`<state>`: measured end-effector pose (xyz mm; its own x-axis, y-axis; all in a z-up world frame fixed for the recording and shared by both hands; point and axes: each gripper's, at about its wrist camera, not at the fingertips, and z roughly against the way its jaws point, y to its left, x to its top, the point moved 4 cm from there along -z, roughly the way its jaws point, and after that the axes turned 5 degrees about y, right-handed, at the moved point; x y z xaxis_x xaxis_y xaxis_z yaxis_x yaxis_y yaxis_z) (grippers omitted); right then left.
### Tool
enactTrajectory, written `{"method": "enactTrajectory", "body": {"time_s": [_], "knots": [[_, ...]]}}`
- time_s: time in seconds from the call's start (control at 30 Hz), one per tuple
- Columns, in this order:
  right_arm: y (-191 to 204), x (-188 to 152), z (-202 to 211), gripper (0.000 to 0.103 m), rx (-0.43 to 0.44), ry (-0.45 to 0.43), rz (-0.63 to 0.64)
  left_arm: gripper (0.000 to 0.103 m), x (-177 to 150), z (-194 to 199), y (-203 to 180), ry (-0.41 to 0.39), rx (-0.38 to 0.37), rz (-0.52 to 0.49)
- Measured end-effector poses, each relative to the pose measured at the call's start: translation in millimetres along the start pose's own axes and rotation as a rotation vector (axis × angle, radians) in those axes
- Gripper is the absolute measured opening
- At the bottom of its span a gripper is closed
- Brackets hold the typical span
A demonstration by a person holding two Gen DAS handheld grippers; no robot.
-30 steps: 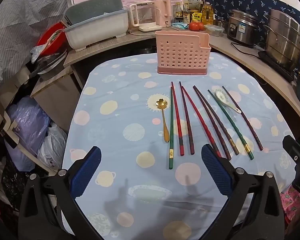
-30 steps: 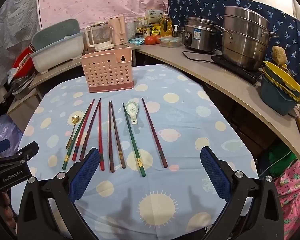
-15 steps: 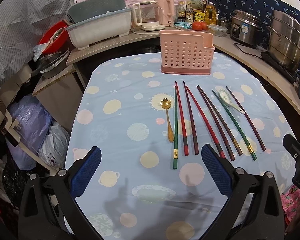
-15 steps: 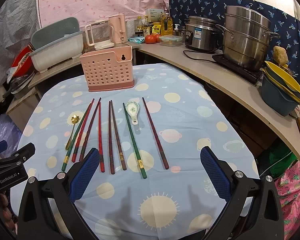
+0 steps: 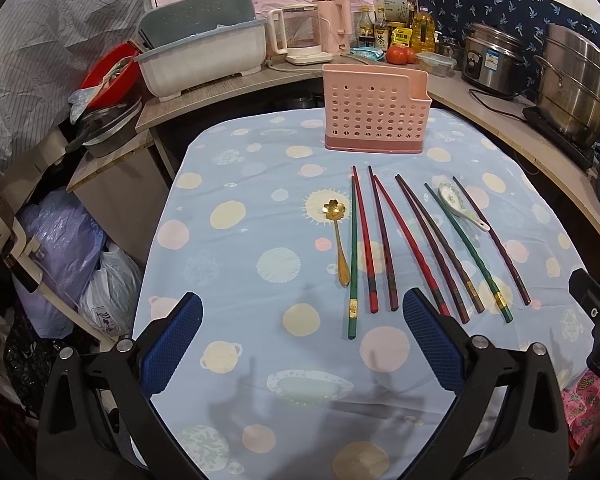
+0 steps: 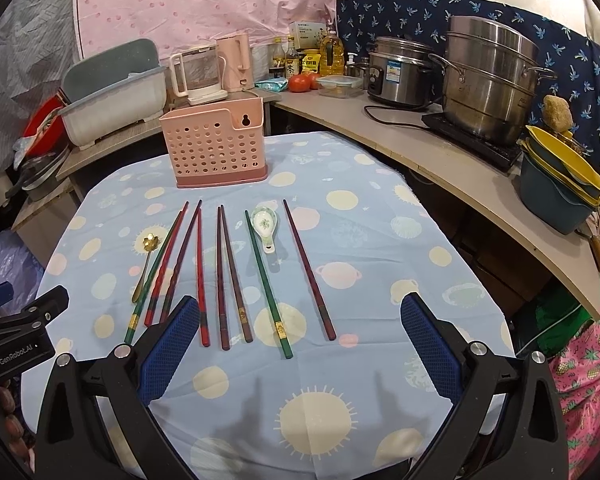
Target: Organize utensils
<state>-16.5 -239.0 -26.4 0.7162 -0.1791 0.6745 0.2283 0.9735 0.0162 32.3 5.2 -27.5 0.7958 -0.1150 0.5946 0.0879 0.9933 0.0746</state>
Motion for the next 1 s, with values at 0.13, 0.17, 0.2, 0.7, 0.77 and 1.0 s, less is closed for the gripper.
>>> {"method": "enactTrajectory", "body": {"time_s": [0.13, 0.17, 0.2, 0.7, 0.77, 1.0], "knots": [[0.3, 0.2, 0.2, 0.096, -0.001, -0.001, 0.002, 0.096, 0.1, 0.2, 0.0, 0.002, 0.003, 0.002], [0.2, 0.3, 0.4, 0.096, -0.001, -0.002, 0.002, 0.096, -0.3, 0.3, -0.1, 0.000, 0.004, 0.002], [-0.3, 0.5, 1.0, 0.096, -0.001, -0.004, 0.003, 0.096, -0.2, 0.2, -0.4, 0.001, 0.005, 0.002], [-0.3, 2.1, 2.4, 0.096, -0.002, -0.006, 0.012, 0.096, 2.5, 4.6, -2.8, -0.014, -0.006, -0.004], [-0.3, 2.4, 2.3, 0.096, 0.000, -0.005, 0.012, 0.096, 2.1, 4.1, -2.6, -0.008, -0.008, -0.002], [-1.8, 1.6, 0.8, 0.096, 0.001, -0.001, 0.012, 0.096, 3.1, 2.3, -0.7, -0.002, -0.007, 0.002]]}}
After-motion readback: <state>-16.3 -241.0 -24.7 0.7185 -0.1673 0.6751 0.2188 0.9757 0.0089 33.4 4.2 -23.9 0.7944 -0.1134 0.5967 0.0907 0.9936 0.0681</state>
